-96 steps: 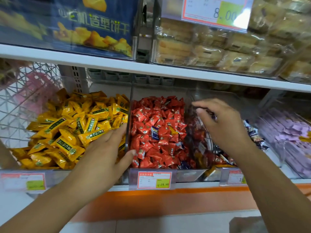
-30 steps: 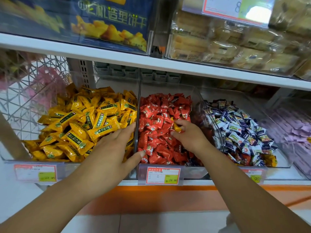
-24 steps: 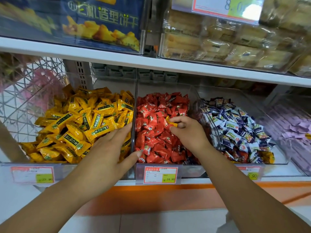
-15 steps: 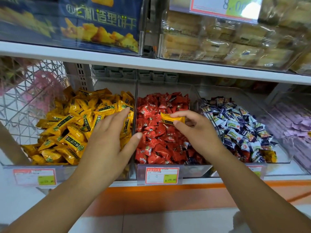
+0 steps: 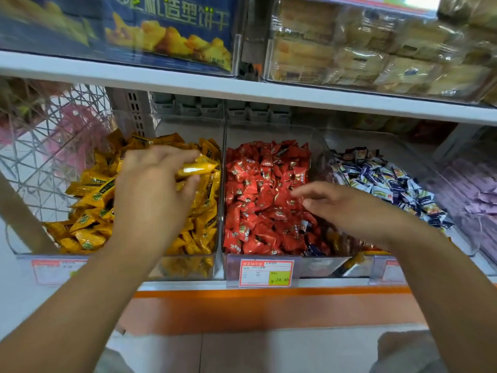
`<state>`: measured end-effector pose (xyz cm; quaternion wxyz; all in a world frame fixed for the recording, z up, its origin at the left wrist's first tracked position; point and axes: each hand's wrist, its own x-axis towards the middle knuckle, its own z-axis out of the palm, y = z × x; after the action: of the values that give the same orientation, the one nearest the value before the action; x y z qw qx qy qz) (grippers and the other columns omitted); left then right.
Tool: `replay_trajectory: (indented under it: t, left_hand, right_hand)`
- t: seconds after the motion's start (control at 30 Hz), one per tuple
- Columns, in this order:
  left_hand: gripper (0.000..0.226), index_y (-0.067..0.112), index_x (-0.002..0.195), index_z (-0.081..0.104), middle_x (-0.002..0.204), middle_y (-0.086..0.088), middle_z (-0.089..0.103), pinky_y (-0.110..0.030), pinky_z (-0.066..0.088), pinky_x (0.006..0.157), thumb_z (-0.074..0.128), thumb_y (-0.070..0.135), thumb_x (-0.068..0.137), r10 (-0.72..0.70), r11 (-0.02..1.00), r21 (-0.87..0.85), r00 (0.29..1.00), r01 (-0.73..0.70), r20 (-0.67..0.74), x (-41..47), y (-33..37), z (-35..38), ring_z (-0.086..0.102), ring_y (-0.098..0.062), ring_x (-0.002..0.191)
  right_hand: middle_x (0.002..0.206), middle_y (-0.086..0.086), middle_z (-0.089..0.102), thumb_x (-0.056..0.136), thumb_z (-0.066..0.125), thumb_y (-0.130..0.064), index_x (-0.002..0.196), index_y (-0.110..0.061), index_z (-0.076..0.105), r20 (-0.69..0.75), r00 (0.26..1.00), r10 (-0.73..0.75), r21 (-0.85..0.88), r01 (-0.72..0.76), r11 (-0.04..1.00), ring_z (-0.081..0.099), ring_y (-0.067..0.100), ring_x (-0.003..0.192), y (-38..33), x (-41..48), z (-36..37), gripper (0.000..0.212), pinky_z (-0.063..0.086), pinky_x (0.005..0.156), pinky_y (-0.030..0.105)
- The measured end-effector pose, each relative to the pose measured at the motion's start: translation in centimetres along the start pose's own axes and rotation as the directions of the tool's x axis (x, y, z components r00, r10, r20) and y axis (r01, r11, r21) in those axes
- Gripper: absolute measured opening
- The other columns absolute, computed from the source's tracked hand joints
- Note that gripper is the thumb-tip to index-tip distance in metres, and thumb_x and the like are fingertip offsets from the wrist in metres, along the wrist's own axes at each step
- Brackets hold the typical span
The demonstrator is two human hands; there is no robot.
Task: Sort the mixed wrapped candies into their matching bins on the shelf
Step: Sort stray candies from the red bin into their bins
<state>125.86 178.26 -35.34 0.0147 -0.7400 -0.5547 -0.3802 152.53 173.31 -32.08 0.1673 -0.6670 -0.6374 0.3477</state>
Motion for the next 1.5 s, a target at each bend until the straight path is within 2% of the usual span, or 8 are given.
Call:
replay_trajectory:
  t: [0.17, 0.27, 0.47, 0.87, 1.03, 1.17, 1.37, 1.5]
  left_hand:
    - [0.060, 0.022, 0.142, 0.046, 0.149, -0.001, 0.038, -0.035, 0.021, 0.112, 0.046, 0.053, 0.091, 0.129, 0.991, -0.071, 0.967, -0.116, 0.222, -1.4, 0.5, 0.2, 0.028, -0.022, 0.138]
    - [0.078, 0.037, 0.153, 0.010, 0.160, 0.021, -0.005, -0.022, 0.006, 0.114, 0.035, 0.072, 0.087, 0.212, 0.969, -0.203, 0.887, -0.138, 0.410, -3.4, 1.1, 1.4, 0.001, -0.001, 0.145]
    - [0.092, 0.044, 0.149, -0.012, 0.154, 0.029, -0.020, -0.019, 0.007, 0.114, 0.052, 0.061, 0.084, 0.182, 0.972, -0.215, 0.877, -0.093, 0.444, -4.0, 0.0, 1.9, -0.007, 0.009, 0.140]
    - [0.093, 0.050, 0.135, -0.025, 0.160, 0.014, 0.007, -0.016, 0.007, 0.107, 0.052, 0.059, 0.084, 0.135, 0.979, -0.198, 0.857, -0.039, 0.497, -4.1, 0.4, 1.5, 0.005, -0.004, 0.145]
    - [0.090, 0.053, 0.138, -0.020, 0.158, 0.019, 0.010, -0.022, 0.012, 0.111, 0.046, 0.064, 0.077, 0.128, 0.977, -0.215, 0.836, -0.012, 0.533, -3.9, 0.6, 1.2, 0.006, -0.004, 0.145]
    - [0.091, 0.053, 0.142, -0.015, 0.144, 0.032, 0.009, -0.019, 0.014, 0.108, 0.044, 0.066, 0.073, 0.122, 0.973, -0.231, 0.834, 0.006, 0.538, -4.0, 0.7, 1.0, 0.007, -0.001, 0.144]
    - [0.088, 0.057, 0.136, -0.017, 0.156, 0.019, 0.016, -0.023, 0.017, 0.111, 0.050, 0.061, 0.079, 0.105, 0.974, -0.224, 0.836, 0.022, 0.538, -4.0, 0.9, 0.8, 0.010, -0.003, 0.144]
    - [0.086, 0.060, 0.133, -0.019, 0.155, 0.018, 0.018, -0.024, 0.019, 0.110, 0.042, 0.068, 0.072, 0.109, 0.976, -0.218, 0.837, 0.013, 0.536, -4.0, 0.8, 0.9, 0.013, -0.004, 0.143]
  right_hand:
    - [0.146, -0.006, 0.044, 0.095, 0.056, -0.040, 0.139, -0.041, 0.041, 0.113, 0.979, 0.172, -0.334, -0.125, 0.934, 0.047, 0.014, 0.125, -0.3, 1.1, 0.9, 0.047, 0.039, 0.095, 0.026]
    - [0.154, -0.003, 0.033, 0.085, 0.071, -0.041, 0.151, -0.036, 0.020, 0.215, 0.935, 0.280, -0.481, -0.148, 0.864, 0.039, 0.019, 0.134, -0.8, 1.9, 1.4, 0.084, 0.036, 0.102, 0.025]
    - [0.139, 0.007, 0.048, 0.078, 0.077, -0.032, 0.153, -0.025, -0.002, 0.258, 0.905, 0.339, -0.563, -0.144, 0.814, 0.057, 0.022, 0.105, 0.1, 3.8, 2.7, 0.109, 0.053, 0.091, 0.033]
    - [0.151, -0.009, 0.038, 0.073, 0.078, -0.048, 0.152, -0.039, 0.005, 0.295, 0.929, 0.221, -0.187, -0.171, 0.967, 0.043, 0.014, 0.132, 3.1, 4.3, 4.6, 0.108, 0.039, 0.109, 0.033]
    - [0.136, -0.007, 0.054, 0.078, 0.077, -0.027, 0.148, -0.034, 0.028, 0.243, 0.950, 0.197, -0.102, -0.177, 0.979, 0.055, 0.012, 0.115, 2.6, 3.9, 4.8, 0.086, 0.045, 0.097, 0.023]
    - [0.094, -0.007, 0.071, 0.077, 0.074, -0.005, 0.104, -0.037, 0.060, 0.185, 0.966, 0.181, 0.104, -0.202, 0.974, 0.065, 0.009, 0.087, 3.0, 3.8, 4.5, 0.044, 0.049, 0.079, 0.016]
    - [0.112, 0.006, 0.069, 0.057, 0.088, -0.013, 0.118, -0.018, 0.060, 0.026, 0.977, 0.211, 0.379, -0.205, 0.902, 0.064, 0.022, 0.106, 2.3, 5.1, 4.3, 0.068, 0.049, 0.099, 0.040]
    - [0.098, 0.001, 0.072, 0.070, 0.082, -0.008, 0.110, -0.015, 0.065, -0.078, 0.979, 0.190, 0.558, -0.115, 0.822, 0.066, 0.015, 0.093, 1.1, 6.3, 2.7, 0.044, 0.053, 0.073, 0.022]
